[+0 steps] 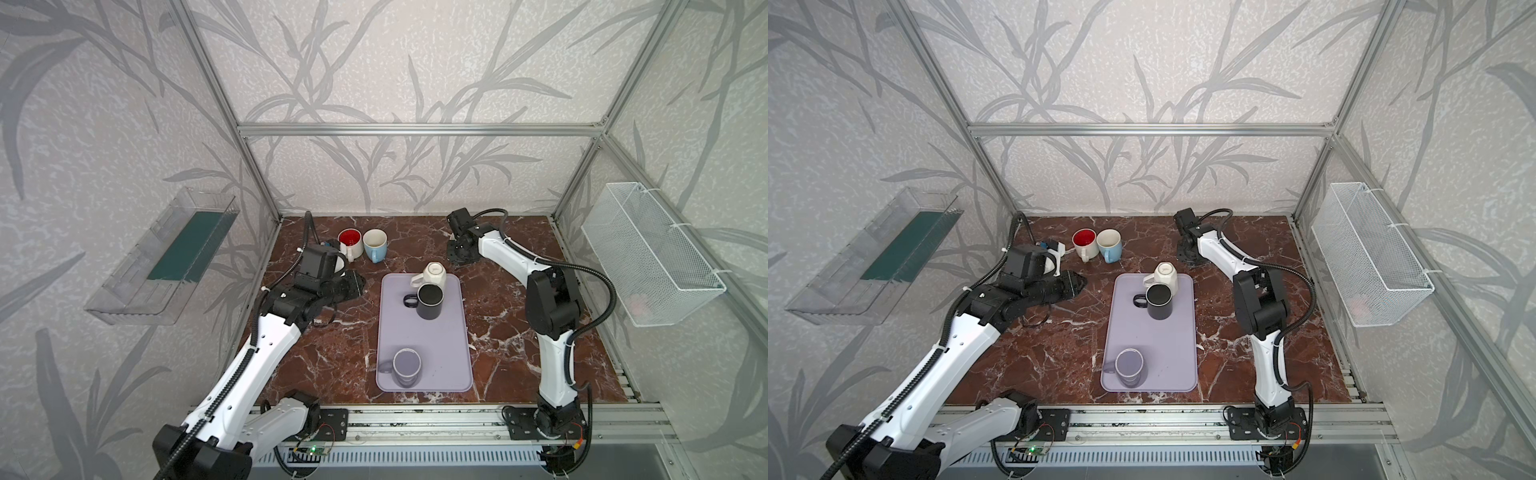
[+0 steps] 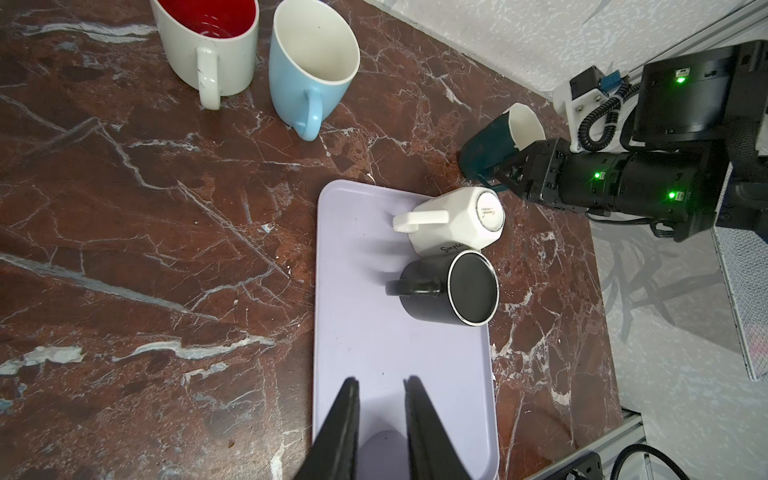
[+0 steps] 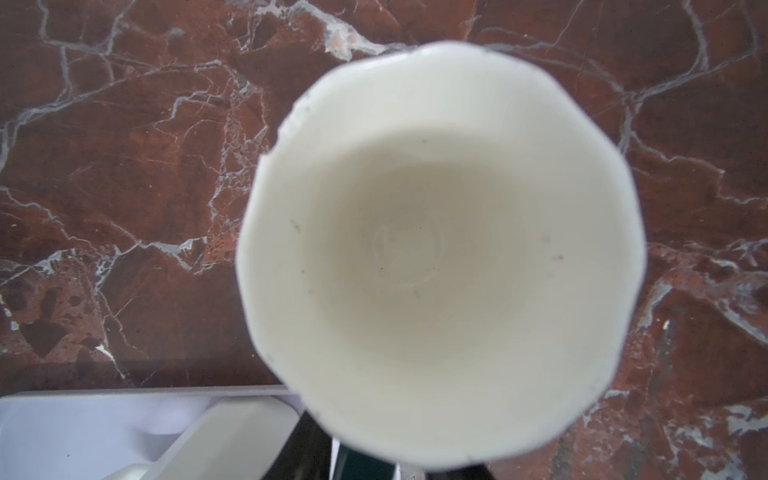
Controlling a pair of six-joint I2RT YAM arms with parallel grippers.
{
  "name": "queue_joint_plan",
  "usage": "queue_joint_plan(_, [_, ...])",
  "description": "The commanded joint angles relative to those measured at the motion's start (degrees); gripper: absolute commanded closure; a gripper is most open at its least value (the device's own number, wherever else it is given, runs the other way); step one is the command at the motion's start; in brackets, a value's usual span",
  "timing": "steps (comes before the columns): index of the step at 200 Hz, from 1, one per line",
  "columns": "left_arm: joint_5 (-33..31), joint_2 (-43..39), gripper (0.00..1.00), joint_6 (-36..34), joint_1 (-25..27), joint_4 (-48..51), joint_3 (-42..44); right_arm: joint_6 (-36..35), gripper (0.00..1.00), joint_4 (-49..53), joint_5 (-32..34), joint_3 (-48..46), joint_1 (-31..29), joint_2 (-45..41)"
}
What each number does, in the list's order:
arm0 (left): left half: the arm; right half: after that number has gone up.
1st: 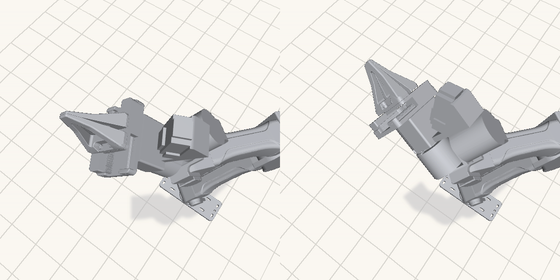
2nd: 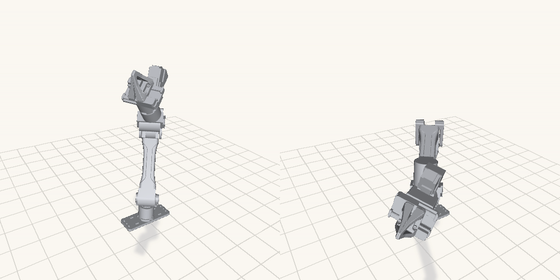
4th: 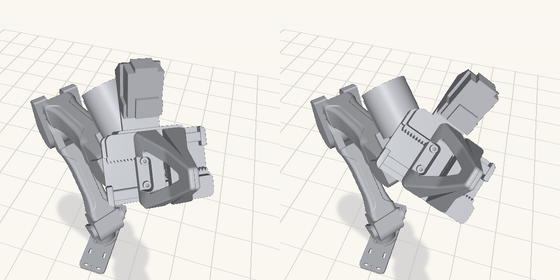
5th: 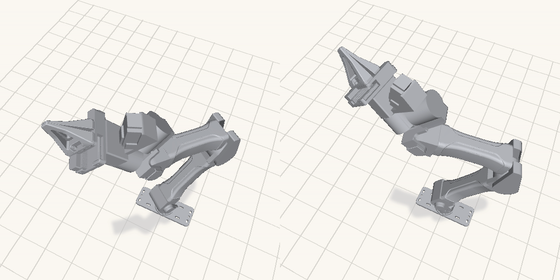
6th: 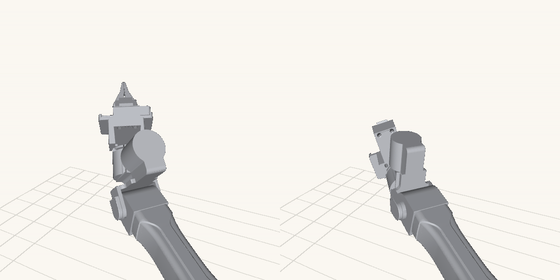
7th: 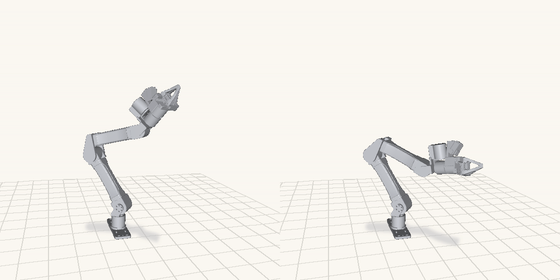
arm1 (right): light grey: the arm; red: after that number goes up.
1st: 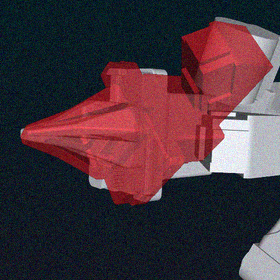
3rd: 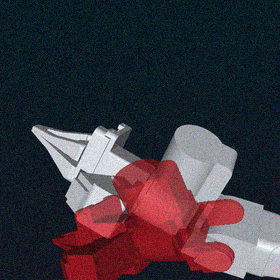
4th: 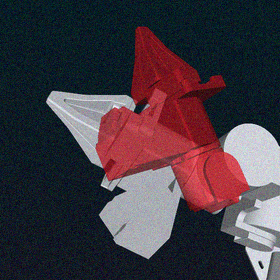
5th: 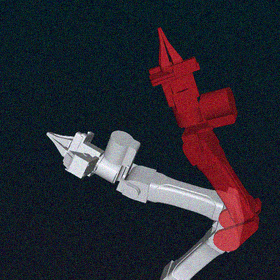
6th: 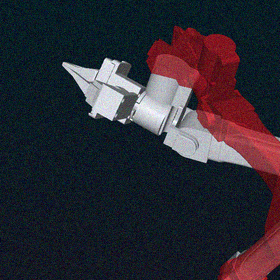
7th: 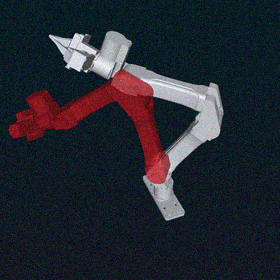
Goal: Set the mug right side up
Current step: 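Carry the dark green mug beside the light blue mug with the right gripper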
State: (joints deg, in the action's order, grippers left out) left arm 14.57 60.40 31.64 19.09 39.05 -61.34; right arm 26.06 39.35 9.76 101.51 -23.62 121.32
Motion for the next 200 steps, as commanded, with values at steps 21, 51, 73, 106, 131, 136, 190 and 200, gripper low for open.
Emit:
queue_joint_plan(21, [-1.4,-1.2,0.77,-0.8,0.3,1.7,0.2,-1.8,0.72,2.2,-0.4,2.6,0.6,1.1])
queue_joint_plan(51, [-1.5,-1.3,0.77,-0.8,0.2,1.7,0.2,-2.9,0.77,2.3,-1.5,3.1,1.3,1.4])
queue_joint_plan(73, [-1.6,-1.3,0.77,-0.8,0.2,1.9,0.3,-3.9,0.8,2.7,-2.0,3.8,1.6,1.8])
queue_joint_plan(106, [-1.7,-1.3,0.77,-1.0,0.3,2.0,-0.1,-5.6,0.86,3.6,-3.0,5.6,1.6,2.7])
queue_joint_plan(131, [-1.8,-1.2,0.77,-1.2,0.2,2.1,-0.2,-6.5,0.9,3.9,-3.5,6.3,1.6,2.9])
queue_joint_plan(136, [-1.8,-1.2,0.77,-1.2,0.2,2.1,-0.3,-6.6,0.91,4.0,-3.5,6.3,1.6,2.9])
queue_joint_plan(190, [-1.9,-1.0,0.77,-1.3,0.2,2.1,-0.4,-7.4,0.96,2.6,-4.6,7.5,0.9,3.0])
queue_joint_plan(200, [-1.9,-1.2,0.78,-1.3,0.2,2.3,-0.4,-7.3,0.98,3.1,-4.5,8.6,0.6,3.5])
